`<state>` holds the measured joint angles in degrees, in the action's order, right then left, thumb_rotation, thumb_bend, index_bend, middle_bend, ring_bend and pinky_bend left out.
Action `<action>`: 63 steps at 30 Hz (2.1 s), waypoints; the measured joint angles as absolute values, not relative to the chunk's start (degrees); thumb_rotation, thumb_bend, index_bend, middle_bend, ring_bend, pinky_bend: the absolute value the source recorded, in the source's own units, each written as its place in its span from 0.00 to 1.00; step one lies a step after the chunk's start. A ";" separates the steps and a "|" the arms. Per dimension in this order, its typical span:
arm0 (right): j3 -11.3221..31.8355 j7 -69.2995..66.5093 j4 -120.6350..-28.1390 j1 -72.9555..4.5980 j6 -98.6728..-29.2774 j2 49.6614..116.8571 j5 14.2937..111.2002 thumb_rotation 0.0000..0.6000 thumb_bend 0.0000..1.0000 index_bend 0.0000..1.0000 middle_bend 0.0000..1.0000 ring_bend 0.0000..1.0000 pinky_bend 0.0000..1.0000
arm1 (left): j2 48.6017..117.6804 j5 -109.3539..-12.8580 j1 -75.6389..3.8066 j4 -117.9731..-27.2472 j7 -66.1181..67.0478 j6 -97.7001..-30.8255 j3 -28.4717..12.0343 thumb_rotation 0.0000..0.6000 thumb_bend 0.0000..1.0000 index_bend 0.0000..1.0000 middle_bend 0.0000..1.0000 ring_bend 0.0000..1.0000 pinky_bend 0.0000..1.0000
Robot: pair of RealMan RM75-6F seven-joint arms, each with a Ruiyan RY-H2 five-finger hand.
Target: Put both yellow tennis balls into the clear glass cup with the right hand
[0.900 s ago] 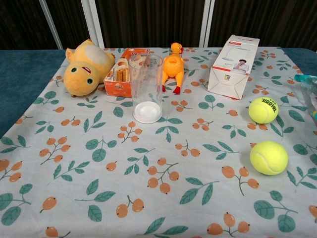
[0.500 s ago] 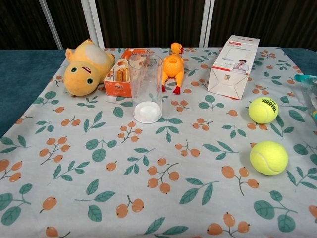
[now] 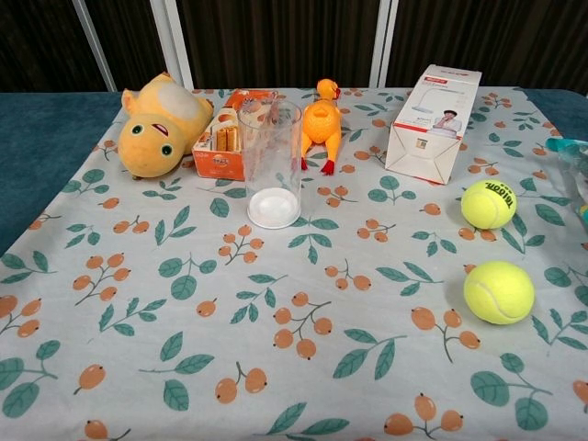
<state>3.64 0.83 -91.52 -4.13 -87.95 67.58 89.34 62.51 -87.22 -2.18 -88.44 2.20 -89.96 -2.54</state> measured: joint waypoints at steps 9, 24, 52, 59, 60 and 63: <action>5.30 -3.31 -93.52 -8.21 -80.87 65.64 87.39 1.00 0.16 0.12 0.08 0.10 0.00 | 62.56 -86.57 -2.20 -88.67 2.51 -89.87 -2.88 1.00 0.06 0.06 0.00 0.00 0.10; 13.52 6.04 -95.08 -26.05 -55.00 66.52 65.37 1.00 0.16 0.12 0.08 0.10 0.00 | 62.65 -85.65 -2.66 -88.86 3.33 -88.51 -3.00 1.00 0.06 0.06 0.00 0.00 0.10; 11.87 20.31 -79.55 -40.40 -46.78 83.98 43.08 1.00 0.16 0.24 0.16 0.25 0.05 | 62.00 -84.92 -2.63 -89.44 3.17 -87.92 -3.04 1.00 0.06 0.07 0.00 0.00 0.11; 11.89 20.09 -77.78 -40.78 -47.42 85.39 42.81 1.00 0.21 0.32 0.23 0.32 0.11 | 61.94 -84.70 -2.61 -89.46 3.10 -87.88 -3.13 1.00 0.06 0.08 0.00 0.00 0.11; 11.93 20.01 -77.45 -40.88 -47.47 85.62 42.77 1.00 0.23 0.33 0.25 0.34 0.14 | 61.93 -84.71 -2.63 -89.46 3.08 -87.83 -3.12 1.00 0.06 0.08 0.00 0.00 0.11; 12.09 19.77 -76.62 -40.99 -48.13 86.43 42.85 1.00 0.25 0.36 0.29 0.37 0.23 | 61.89 -84.82 -2.64 -89.49 3.04 -87.85 -3.09 1.00 0.06 0.08 0.00 0.00 0.11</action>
<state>12.09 19.77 -76.62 -40.99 -48.13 86.43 42.85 61.89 -84.82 -2.64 -89.49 3.04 -87.85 -3.09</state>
